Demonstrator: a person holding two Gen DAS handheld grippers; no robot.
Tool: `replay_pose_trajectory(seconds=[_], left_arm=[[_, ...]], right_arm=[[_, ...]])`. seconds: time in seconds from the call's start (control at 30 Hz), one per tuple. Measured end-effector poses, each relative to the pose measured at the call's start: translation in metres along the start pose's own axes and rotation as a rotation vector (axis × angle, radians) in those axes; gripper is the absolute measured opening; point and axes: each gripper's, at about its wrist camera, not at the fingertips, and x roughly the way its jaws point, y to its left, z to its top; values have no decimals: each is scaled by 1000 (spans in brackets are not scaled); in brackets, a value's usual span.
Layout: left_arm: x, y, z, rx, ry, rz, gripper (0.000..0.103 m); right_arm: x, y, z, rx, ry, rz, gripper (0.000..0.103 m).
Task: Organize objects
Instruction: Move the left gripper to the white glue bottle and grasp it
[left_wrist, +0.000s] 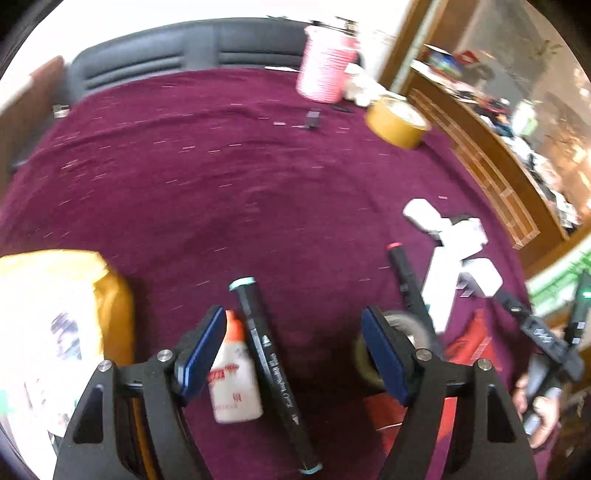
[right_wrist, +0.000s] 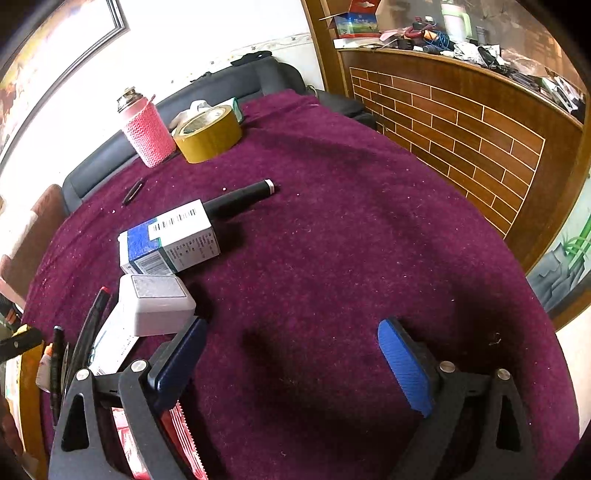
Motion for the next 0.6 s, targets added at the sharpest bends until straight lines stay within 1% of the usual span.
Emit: replay_pose_trajectory(seconds=[0.07,0.1,0.17,0.2,0.23,0.27,0.3,0.33,0.37,0.4,0.47,0.57,0.6], left_arm=[[4,3,-3,12,-5,59,74],[8,7,-7,34,3,115,74],[11,14,-14,44,22,164,74],[9,21,-16,40,23,162,73],[5,20,-18,52,2,157,73],[3,20,-20,48,2,127,71],[1,21,-20,45,2,103,62],[-2,22,-21,52,-2,83,57],[-4,21,-23,71,-3,88,45],[-5,20,-25,102,2,78,28],[-3,23,-26,104,19,48,26],[1,25,-26,90,13,46,26],[5,25,-26,85,18,62,26]], right_arm=[[0,0,0,0,-1,-1,96],[0,0,0,-1,-1,0,96],[0,0,-1,-3,-1,-1,96],[0,0,-1,-6,-1,-3,96],[0,1,-1,-8,-1,-5,96],[0,1,-1,-8,-1,-5,97],[0,1,-1,-9,-1,-5,97],[0,1,-1,-8,0,-6,97],[0,2,-1,-10,0,-7,97],[0,2,-2,-11,1,-8,97],[0,3,-2,-14,1,-10,97],[0,3,-2,-15,1,-10,98],[0,3,-2,-16,1,-11,98]])
